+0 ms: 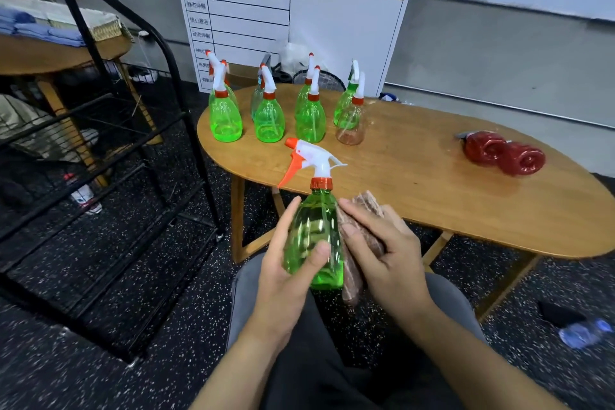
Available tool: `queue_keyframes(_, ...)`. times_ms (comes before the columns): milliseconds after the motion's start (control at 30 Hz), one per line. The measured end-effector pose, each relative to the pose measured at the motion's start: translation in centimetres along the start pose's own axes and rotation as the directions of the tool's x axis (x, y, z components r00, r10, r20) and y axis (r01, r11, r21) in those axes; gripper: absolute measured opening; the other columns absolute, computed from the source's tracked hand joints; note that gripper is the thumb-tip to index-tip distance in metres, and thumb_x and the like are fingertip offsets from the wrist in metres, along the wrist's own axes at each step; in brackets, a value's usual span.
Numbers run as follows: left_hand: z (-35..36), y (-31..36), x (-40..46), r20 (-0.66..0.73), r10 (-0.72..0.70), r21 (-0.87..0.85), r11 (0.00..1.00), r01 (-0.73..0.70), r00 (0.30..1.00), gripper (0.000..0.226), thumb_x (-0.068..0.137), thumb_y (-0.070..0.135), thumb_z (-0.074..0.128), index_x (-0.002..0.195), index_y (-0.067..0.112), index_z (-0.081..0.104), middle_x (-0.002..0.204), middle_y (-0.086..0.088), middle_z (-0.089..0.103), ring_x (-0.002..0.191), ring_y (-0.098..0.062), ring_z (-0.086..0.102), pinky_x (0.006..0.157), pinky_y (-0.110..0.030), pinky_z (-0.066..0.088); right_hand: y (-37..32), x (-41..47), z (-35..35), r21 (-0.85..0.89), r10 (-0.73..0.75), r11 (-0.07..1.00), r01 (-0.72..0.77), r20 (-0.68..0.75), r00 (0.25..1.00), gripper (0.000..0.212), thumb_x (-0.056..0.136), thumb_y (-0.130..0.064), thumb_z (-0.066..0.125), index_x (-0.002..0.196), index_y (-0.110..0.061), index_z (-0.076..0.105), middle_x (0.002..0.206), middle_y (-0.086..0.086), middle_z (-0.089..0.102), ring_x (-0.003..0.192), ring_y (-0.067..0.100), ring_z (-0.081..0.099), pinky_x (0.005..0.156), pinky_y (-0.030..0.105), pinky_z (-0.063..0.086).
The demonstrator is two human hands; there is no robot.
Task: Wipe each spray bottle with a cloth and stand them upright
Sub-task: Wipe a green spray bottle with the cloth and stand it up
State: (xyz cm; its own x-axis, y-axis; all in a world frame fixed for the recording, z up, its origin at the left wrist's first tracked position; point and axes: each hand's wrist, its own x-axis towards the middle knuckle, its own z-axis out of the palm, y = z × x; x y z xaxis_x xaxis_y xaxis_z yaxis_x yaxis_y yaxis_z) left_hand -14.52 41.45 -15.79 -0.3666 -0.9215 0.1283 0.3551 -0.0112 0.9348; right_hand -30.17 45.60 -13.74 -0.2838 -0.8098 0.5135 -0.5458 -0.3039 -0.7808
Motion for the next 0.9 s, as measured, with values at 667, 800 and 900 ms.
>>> queue_keyframes(667, 0.5, -1.0, -0.5, 0.007, 0.021, 0.113, 0.993, -0.021, 1.000, 0.088, 0.078, 0.006, 0.084, 0.154, 0.028, 0.046, 0.137, 0.001, 0.071, 0.125, -0.019, 0.068, 0.102, -0.028, 0.055, -0.7, 9.8, -3.5, -0.481, -0.273, 0.807, 0.343, 0.210, 0.939, 0.034, 0.096, -0.053, 0.062, 0.123, -0.036, 0.075, 0.098, -0.018, 0.058, 0.077, 0.007, 0.058, 0.066, 0.030, 0.053)
queue_keyframes(800, 0.4, -0.9, -0.5, -0.009, 0.018, 0.125, 0.992, -0.017, 1.000, 0.088, 0.077, 0.006, 0.085, 0.154, 0.027, 0.047, 0.133, 0.002, 0.072, 0.123, -0.019, 0.070, 0.100, -0.028, 0.055, -0.1, 9.2, -3.1, -0.405, -0.241, 0.829, 0.387, 0.365, 0.899, 0.038, 0.096, -0.060, 0.060, 0.122, -0.038, 0.075, 0.098, -0.009, 0.066, 0.082, 0.013, 0.065, 0.068, 0.042, 0.059)
queue_keyframes(900, 0.4, -1.0, -0.3, -0.012, 0.017, 0.147, 0.989, -0.016, 1.000, 0.089, 0.078, 0.008, 0.086, 0.155, 0.030, 0.046, 0.136, 0.001, 0.071, 0.125, -0.021, 0.068, 0.104, -0.033, 0.055, -0.9, 9.7, -3.3, -0.464, -0.237, 0.824, 0.325, 0.238, 0.942, 0.040, 0.095, -0.061, 0.057, 0.122, -0.037, 0.075, 0.093, -0.012, 0.064, 0.074, 0.006, 0.060, 0.063, 0.036, 0.058)
